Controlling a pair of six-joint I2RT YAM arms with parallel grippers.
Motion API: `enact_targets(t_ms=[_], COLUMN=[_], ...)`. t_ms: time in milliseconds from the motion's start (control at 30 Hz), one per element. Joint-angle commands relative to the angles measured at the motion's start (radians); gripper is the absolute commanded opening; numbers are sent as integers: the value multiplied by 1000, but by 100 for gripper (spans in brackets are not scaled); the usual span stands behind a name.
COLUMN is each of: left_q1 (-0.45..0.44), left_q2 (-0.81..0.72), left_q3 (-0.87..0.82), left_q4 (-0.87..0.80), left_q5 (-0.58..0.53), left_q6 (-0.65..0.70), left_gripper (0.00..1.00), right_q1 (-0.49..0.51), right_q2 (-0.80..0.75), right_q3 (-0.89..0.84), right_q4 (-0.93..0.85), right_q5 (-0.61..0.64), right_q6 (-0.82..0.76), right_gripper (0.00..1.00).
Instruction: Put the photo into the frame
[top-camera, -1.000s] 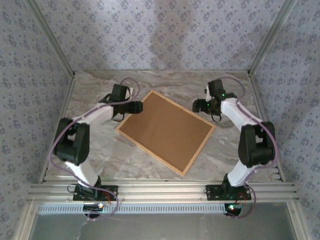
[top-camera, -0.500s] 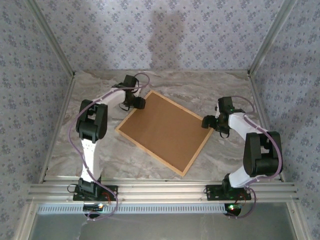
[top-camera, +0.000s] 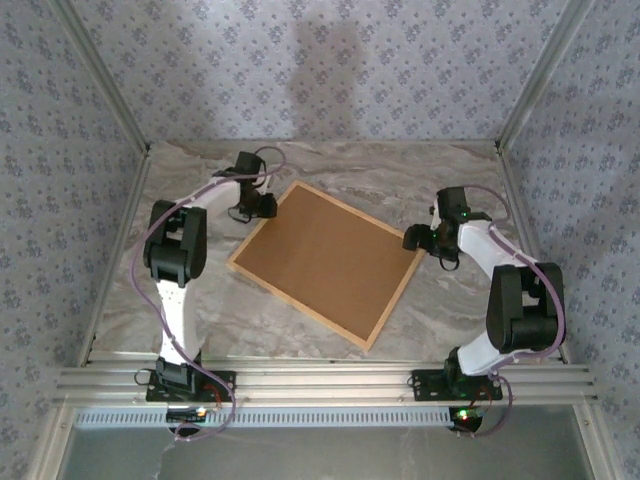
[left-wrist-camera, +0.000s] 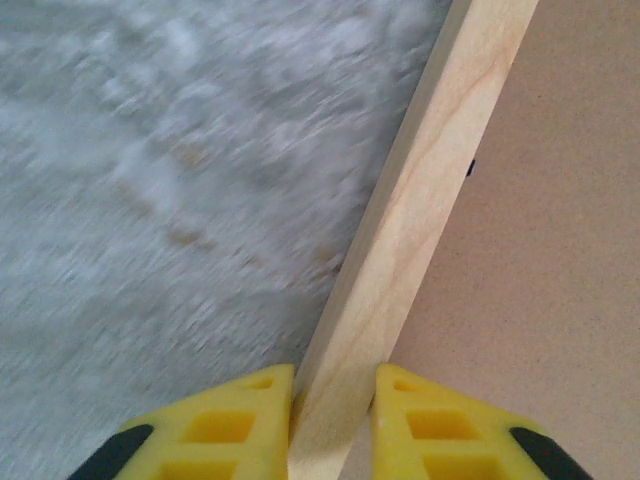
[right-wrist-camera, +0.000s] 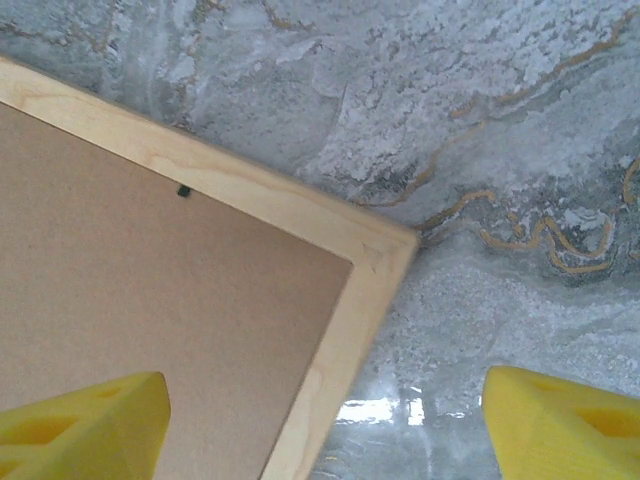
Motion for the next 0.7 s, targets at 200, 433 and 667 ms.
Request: enact_targets(t_ms=[200, 433, 667], left_q1=[30, 28, 28], left_q2=[-284, -358, -344], left_q3=[-482, -636, -641], left_q4=[170, 235, 242], left_q5=[-69, -78, -60], left_q6=[-240, -270, -258], left_gripper=[15, 15, 15], right_q1=[36, 69, 72], right_q2=[113, 203, 247], right_q3=[97, 164, 196], right_q4=[-101, -137, -136], right_q5=[4, 49, 70], right_q6=[-14, -43, -45], right_gripper=[70, 58, 52])
